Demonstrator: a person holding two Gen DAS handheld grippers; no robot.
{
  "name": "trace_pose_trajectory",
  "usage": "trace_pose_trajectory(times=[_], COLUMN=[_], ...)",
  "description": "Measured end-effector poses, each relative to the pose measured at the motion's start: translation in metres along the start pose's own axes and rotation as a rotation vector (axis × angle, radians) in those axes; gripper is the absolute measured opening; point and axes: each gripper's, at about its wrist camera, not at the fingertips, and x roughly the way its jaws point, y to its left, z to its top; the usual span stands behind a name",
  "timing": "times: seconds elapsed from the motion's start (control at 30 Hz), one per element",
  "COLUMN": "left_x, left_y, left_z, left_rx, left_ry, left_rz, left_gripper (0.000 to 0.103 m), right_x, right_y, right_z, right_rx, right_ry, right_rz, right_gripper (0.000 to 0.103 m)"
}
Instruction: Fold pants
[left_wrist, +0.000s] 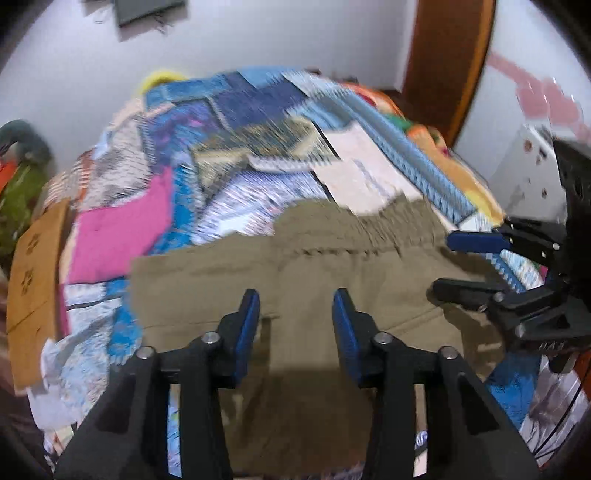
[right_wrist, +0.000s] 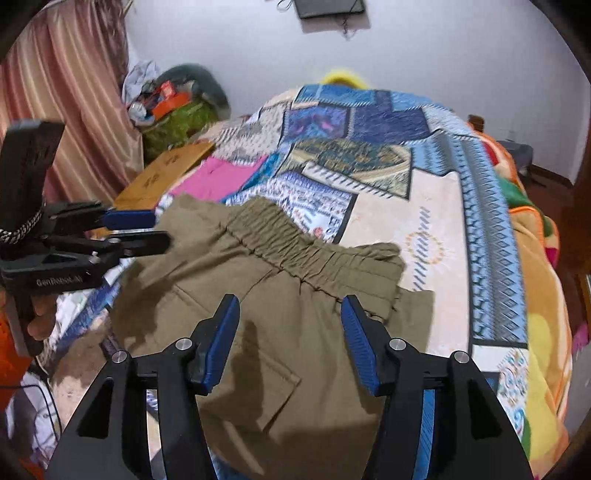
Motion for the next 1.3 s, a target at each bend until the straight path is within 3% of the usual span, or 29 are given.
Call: trace_pose_trajectory(times=[0.1, 0.17, 0.33, 0.47, 0.6, 0.77, 1.03, 1.2, 1.3], left_x=[0.031, 0.034, 0.018, 0.001, -0.015, -0.037, -0.048, -0.023, -0.018], left_y=[-0.005, 0.0, 0.0, 0.003, 0.015, 0.033, 0.058, 0.069, 0.076], left_z=[-0.009, -0.016, -0.03, -0.043, -0.062, -0.082, -0.081, -0.088, -0.095], left_rx=[0.013, -0.012, -0.004, -0.011, -0.049, -0.143, -0.2, -0.231, -0.272], left_ry=[0.068, 0.047, 0.028, 0.024, 0.028, 0.024, 0.001, 0.059, 0.051], left_rz=[0.014, -0.007, -0.006, -0.016, -0.026, -0.077, 0.061, 0.082, 0.05], left_gripper=[0.037, 0.037, 0.037, 0.046, 0.057, 0.058, 0.058, 0.058, 0.059], right_x=[0.018, 0.025, 0.008, -0.01, -0.022, -0.03, -0.035, -0.011, 0.015], right_y=[0.0, 0.0, -0.003, -0.004, -0.004, -0.004, 0.005, 0.018, 0.025], right_z=[-0.007, -0.018, -0.034, -0.049, -0.058, -0.063, -0.02, 0.021, 0.043], right_rx=[-0.033, -0.044, -0.008, 0.031, 0.04, 0.04, -0.011, -0.084, -0.131], right_ry=[0.08, 0.104, 0.091, 0.081, 0.082, 0.095, 0.021, -0.023, -0.003], right_rz=[-0.001, -0.006, 0.014, 0.026, 0.019, 0.005, 0.013, 0.019, 0.03], right_gripper=[0.053, 0.053, 0.053, 0.053, 0.053, 0.053, 0.054, 0.059, 0.06])
